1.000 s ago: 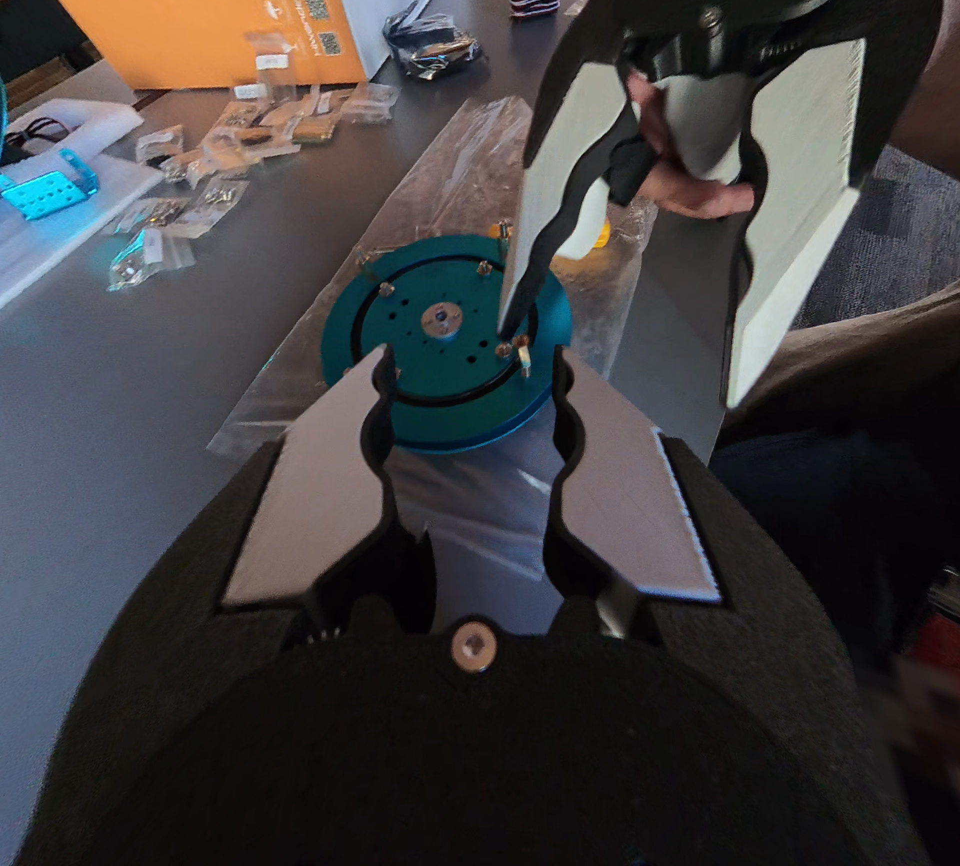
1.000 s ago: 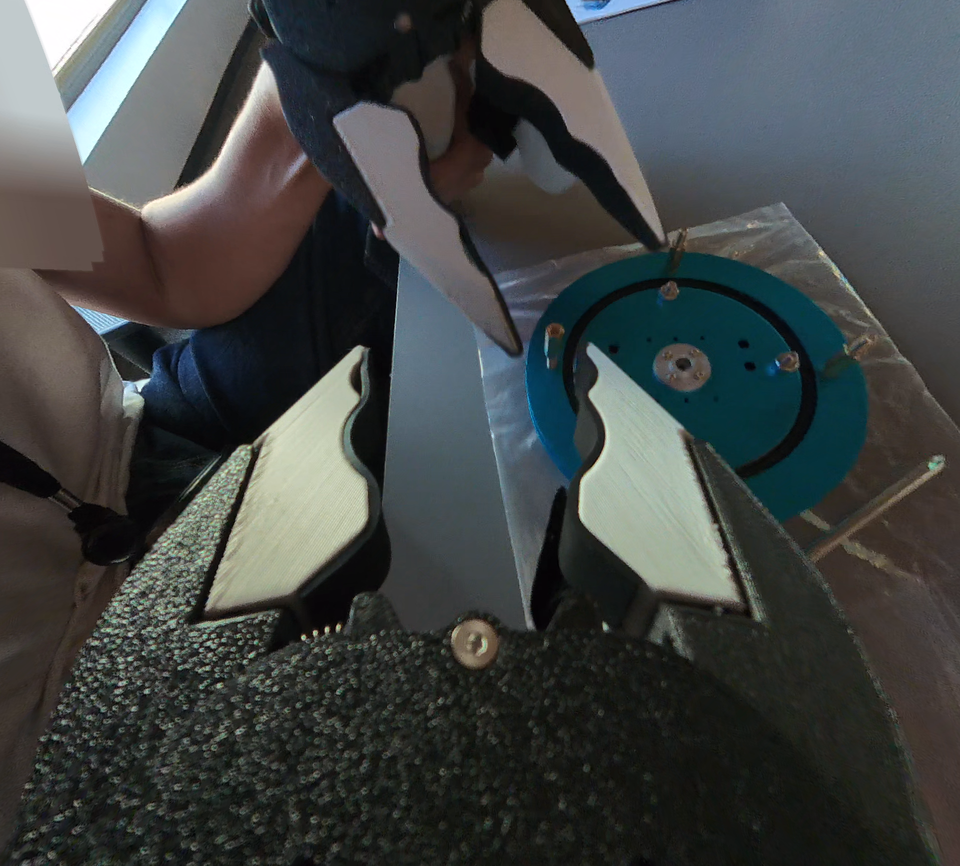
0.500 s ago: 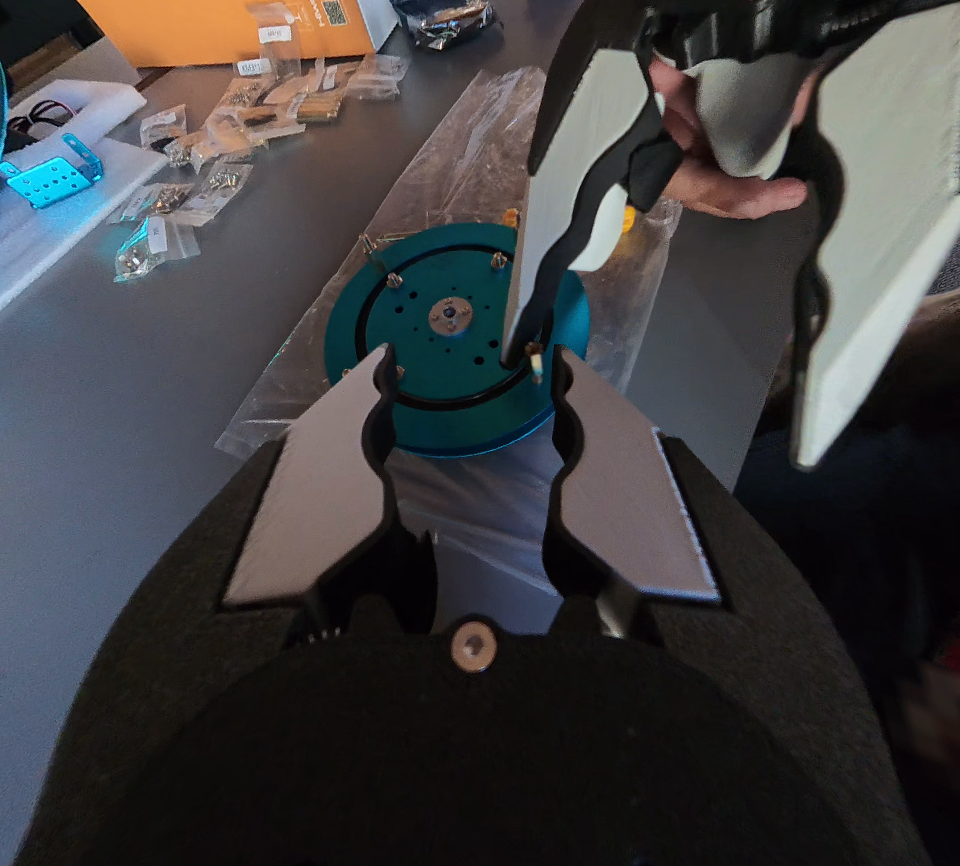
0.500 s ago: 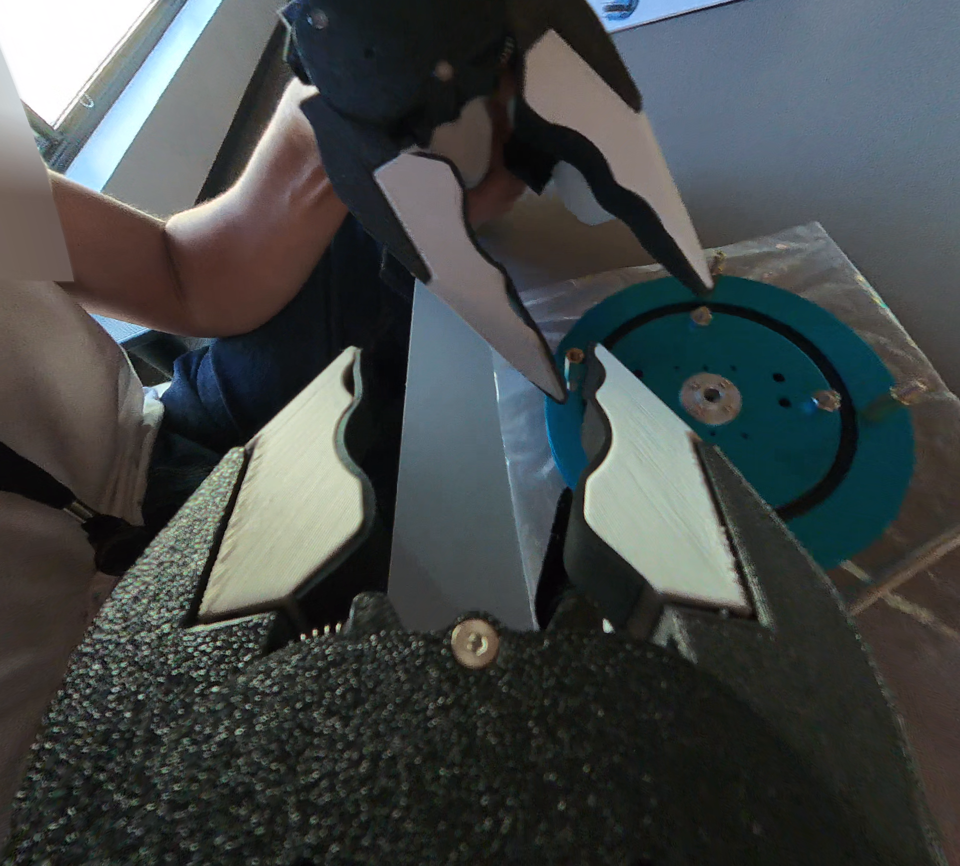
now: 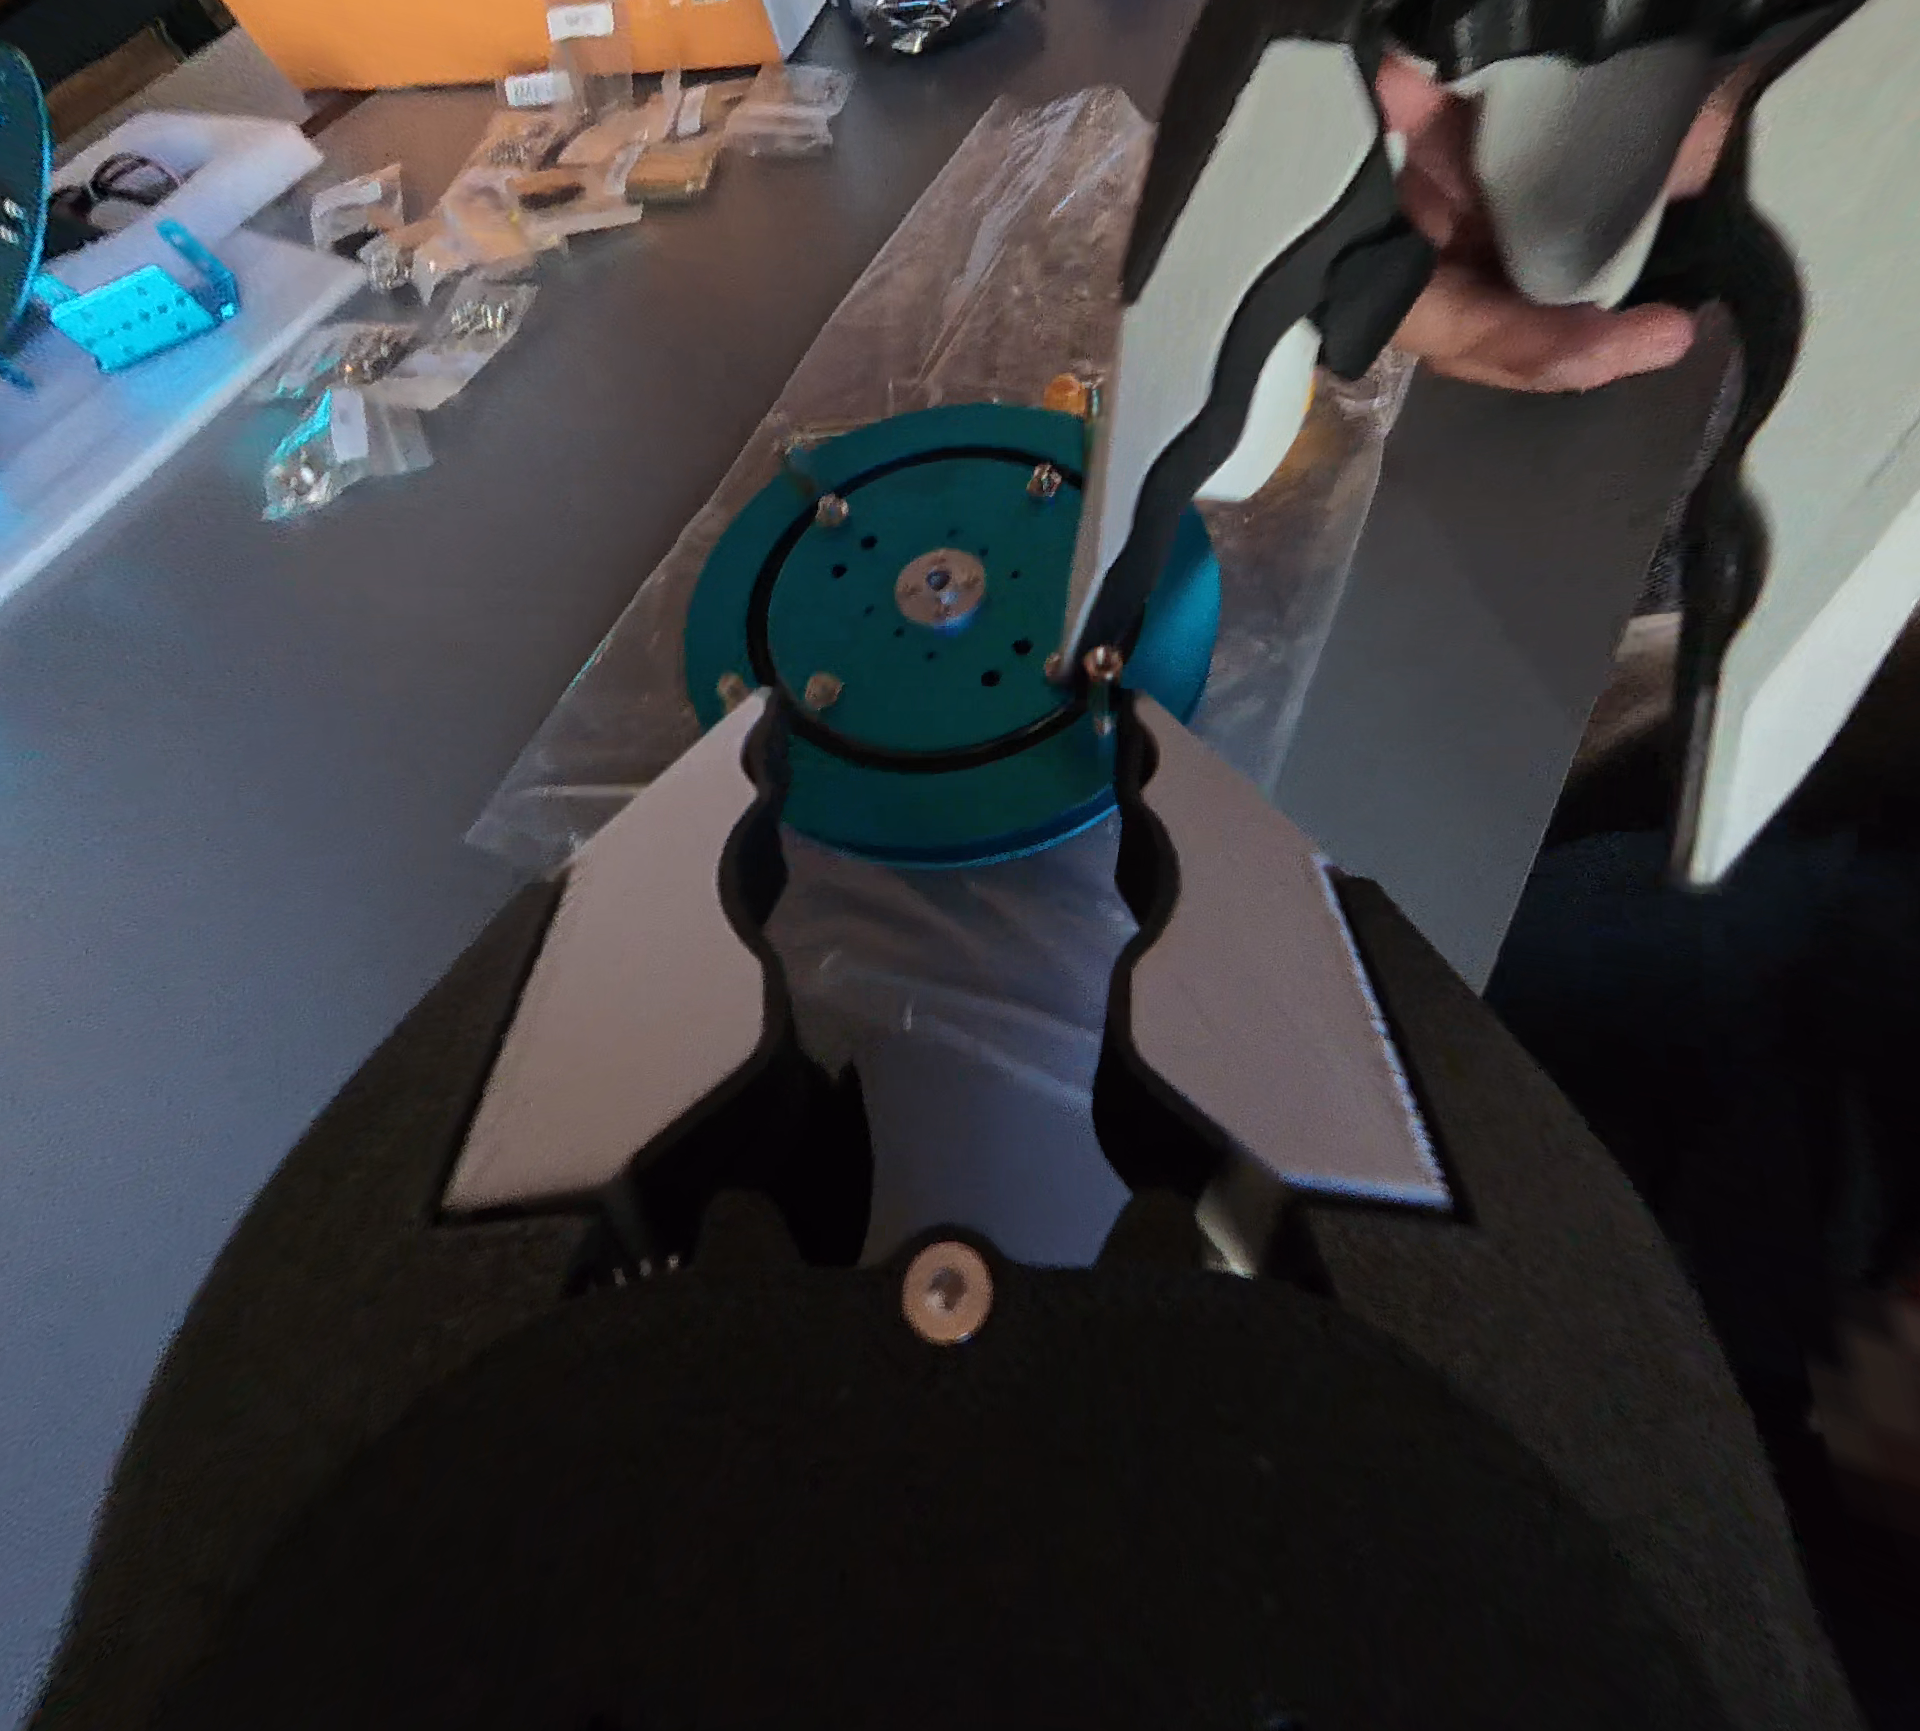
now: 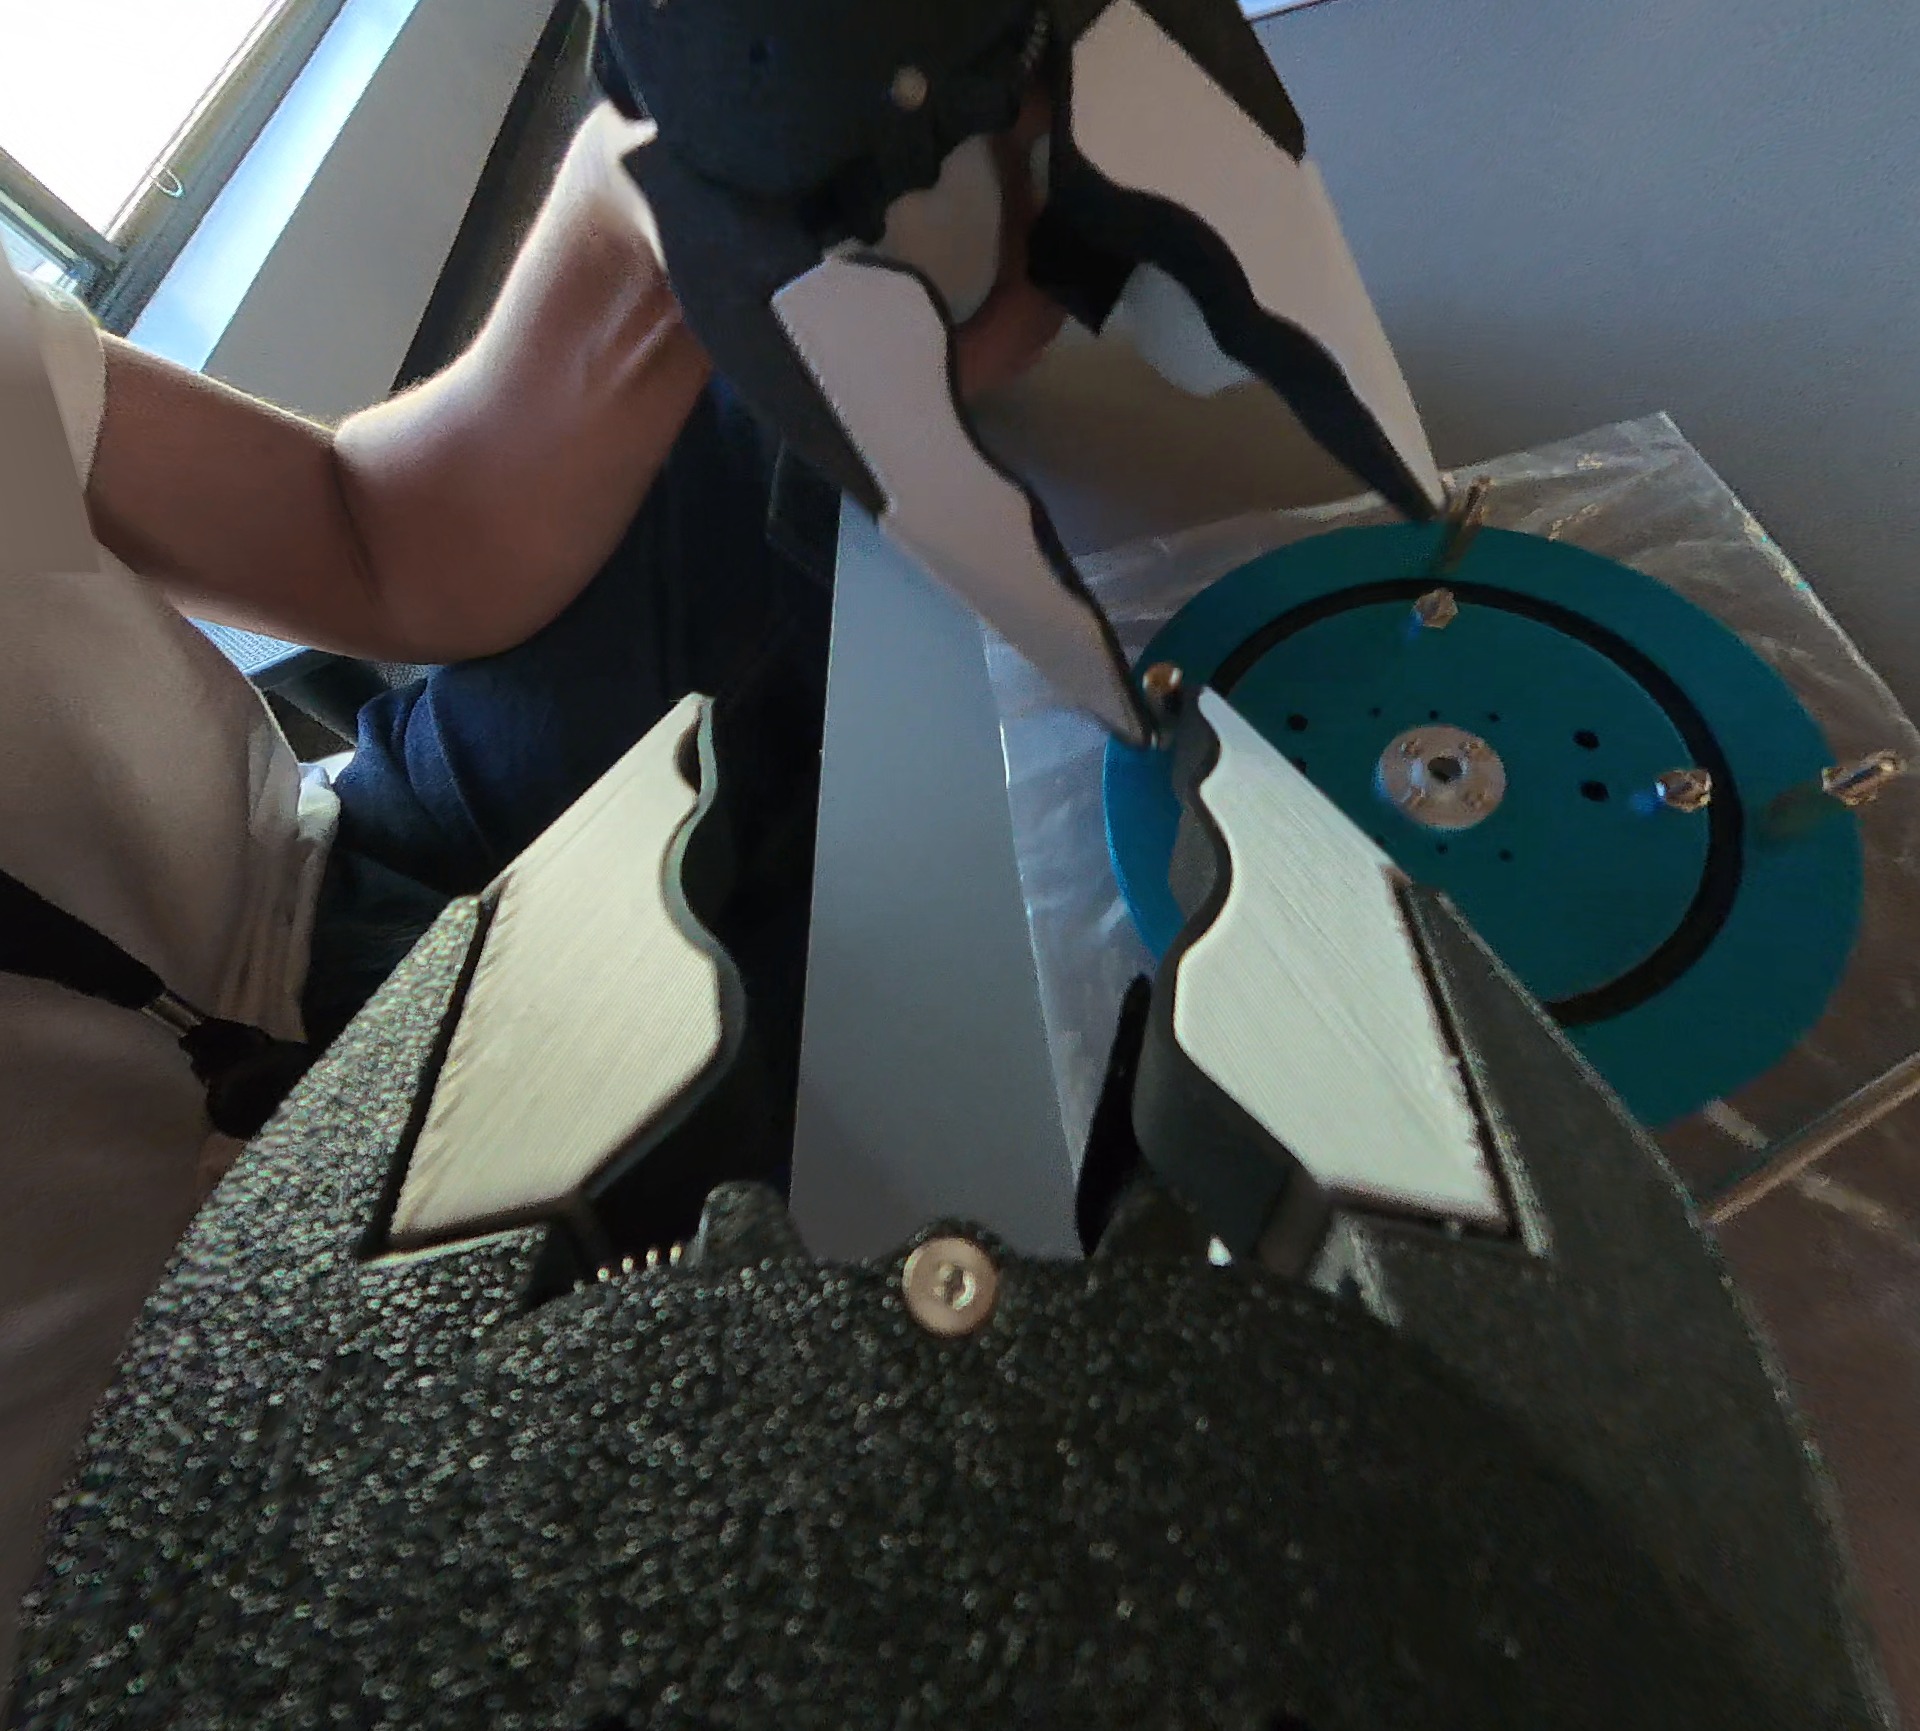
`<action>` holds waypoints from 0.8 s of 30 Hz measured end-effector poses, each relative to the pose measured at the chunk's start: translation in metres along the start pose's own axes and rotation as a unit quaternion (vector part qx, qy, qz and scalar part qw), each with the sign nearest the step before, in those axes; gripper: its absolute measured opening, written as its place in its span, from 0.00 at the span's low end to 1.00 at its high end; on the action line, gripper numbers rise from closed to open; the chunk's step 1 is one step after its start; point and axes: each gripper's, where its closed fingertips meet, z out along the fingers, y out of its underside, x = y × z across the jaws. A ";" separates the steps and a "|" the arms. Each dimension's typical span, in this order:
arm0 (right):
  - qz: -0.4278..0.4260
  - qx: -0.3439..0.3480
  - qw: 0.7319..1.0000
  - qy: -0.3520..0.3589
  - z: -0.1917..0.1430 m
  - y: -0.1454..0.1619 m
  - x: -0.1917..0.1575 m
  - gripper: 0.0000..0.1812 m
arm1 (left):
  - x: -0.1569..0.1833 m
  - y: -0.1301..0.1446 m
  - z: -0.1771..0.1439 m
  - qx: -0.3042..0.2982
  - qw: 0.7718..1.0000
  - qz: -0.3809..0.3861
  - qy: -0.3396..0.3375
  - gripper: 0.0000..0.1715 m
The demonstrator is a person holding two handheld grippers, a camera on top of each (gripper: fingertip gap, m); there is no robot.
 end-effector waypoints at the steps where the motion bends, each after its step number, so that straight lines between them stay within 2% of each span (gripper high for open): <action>1: 0.004 -0.001 1.000 0.000 -0.004 0.003 -0.001 0.47 | -0.005 0.004 -0.005 0.000 1.000 -0.008 -0.004 0.36; 2: 0.008 -0.001 1.000 -0.004 -0.008 0.006 -0.003 0.43 | -0.013 0.006 -0.011 0.002 1.000 -0.010 -0.023 0.32; 3: 0.012 0.003 1.000 0.001 -0.011 0.007 -0.002 0.44 | -0.016 0.008 -0.017 0.007 1.000 -0.011 -0.027 0.32; 5: 0.011 0.007 1.000 0.019 -0.013 0.006 0.006 0.45 | -0.011 0.002 -0.022 0.026 0.999 -0.019 -0.007 0.32; 10: -0.002 0.008 1.000 -0.007 0.007 -0.006 0.002 0.50 | 0.010 -0.007 -0.001 0.014 1.000 0.015 0.012 0.33; 13: -0.003 -0.003 1.000 0.000 0.004 0.000 -0.001 0.51 | -0.005 0.002 -0.007 0.007 1.000 -0.015 0.003 0.37; 14: -0.002 -0.004 1.000 0.002 -0.001 0.003 -0.002 0.48 | -0.016 0.007 -0.014 0.009 1.000 -0.022 -0.015 0.32; 17: 0.008 0.008 1.000 0.020 -0.011 0.005 0.005 0.47 | -0.024 0.009 -0.028 0.025 0.999 -0.037 -0.016 0.32; 19: 0.010 0.013 1.000 0.019 -0.006 0.000 0.010 0.49 | -0.007 -0.002 -0.022 0.038 0.999 -0.027 0.016 0.33; 21: 0.010 0.016 1.000 0.002 0.004 -0.006 0.007 0.51 | 0.009 -0.005 -0.009 0.027 0.999 -0.001 0.029 0.34; 24: 0.009 0.005 1.000 -0.014 0.010 -0.005 -0.001 0.52 | -0.001 -0.005 -0.005 0.021 1.000 -0.007 0.008 0.34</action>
